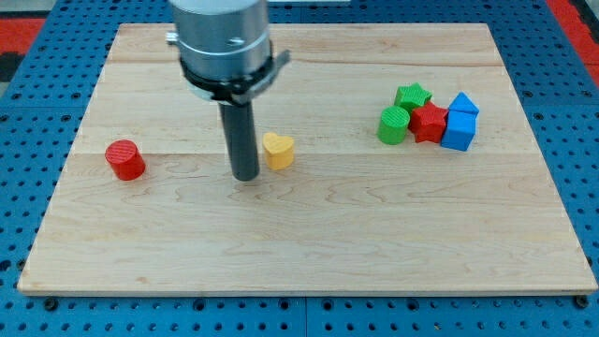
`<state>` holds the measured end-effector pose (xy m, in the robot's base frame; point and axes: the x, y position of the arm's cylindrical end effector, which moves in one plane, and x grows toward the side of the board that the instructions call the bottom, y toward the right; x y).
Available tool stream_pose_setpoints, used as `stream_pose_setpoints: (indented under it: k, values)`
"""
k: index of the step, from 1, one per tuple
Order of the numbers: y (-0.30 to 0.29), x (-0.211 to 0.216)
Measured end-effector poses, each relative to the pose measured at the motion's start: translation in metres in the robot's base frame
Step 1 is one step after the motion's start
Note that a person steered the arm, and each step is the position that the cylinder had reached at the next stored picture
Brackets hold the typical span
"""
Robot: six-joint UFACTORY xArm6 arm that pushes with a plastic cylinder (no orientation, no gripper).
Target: Push the yellow heart into the green circle
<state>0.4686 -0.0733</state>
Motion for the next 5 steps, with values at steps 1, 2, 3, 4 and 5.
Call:
stream_pose_setpoints:
  k: [1, 2, 3, 4, 5]
  values:
    - [0.006, -0.016]
    - [0.02, -0.025]
    - [0.054, -0.026]
    - [0.105, -0.031]
    - [0.134, -0.015]
